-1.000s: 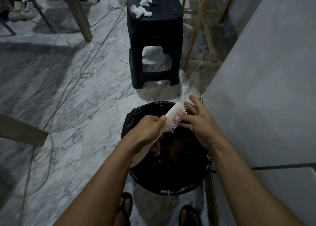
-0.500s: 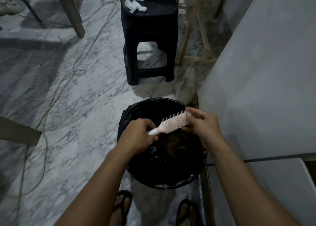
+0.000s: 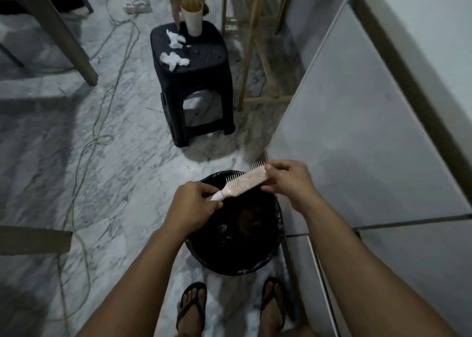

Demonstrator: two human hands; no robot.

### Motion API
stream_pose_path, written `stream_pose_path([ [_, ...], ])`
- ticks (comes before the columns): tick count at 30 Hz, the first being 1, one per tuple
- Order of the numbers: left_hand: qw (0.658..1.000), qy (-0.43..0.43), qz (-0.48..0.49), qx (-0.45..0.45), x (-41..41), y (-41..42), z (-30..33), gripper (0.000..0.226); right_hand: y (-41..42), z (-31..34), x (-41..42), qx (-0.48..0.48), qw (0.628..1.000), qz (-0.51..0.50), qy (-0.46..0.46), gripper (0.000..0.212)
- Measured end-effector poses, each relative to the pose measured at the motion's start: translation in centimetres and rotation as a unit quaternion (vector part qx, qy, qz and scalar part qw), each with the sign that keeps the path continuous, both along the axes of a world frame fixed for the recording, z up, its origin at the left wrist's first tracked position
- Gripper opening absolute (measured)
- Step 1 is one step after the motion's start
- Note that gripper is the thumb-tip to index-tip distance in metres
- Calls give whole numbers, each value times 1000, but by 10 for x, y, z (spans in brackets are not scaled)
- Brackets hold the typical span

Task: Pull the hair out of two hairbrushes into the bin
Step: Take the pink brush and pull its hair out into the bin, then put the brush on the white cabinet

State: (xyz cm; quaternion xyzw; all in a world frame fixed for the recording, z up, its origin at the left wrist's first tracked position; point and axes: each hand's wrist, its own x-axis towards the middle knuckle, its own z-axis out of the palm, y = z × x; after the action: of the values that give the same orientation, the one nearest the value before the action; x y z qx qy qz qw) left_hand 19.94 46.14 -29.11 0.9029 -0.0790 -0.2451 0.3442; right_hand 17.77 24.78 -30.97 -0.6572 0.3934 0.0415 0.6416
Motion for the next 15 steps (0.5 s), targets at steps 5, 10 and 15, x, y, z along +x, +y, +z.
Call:
stream_pose_path([
  [5, 999, -18, -40, -24, 5, 1, 105, 33, -5, 105, -3, -80, 996, -29, -24, 16],
  [10, 991, -58, -82, -85, 4, -10, 197, 28, -9, 216, -13, -140, 986, -69, -67, 19],
  [15, 972, -117, -147, -144, -14, -50, 264, 30, -34, 305, -43, -184, 970, -140, -80, 18],
])
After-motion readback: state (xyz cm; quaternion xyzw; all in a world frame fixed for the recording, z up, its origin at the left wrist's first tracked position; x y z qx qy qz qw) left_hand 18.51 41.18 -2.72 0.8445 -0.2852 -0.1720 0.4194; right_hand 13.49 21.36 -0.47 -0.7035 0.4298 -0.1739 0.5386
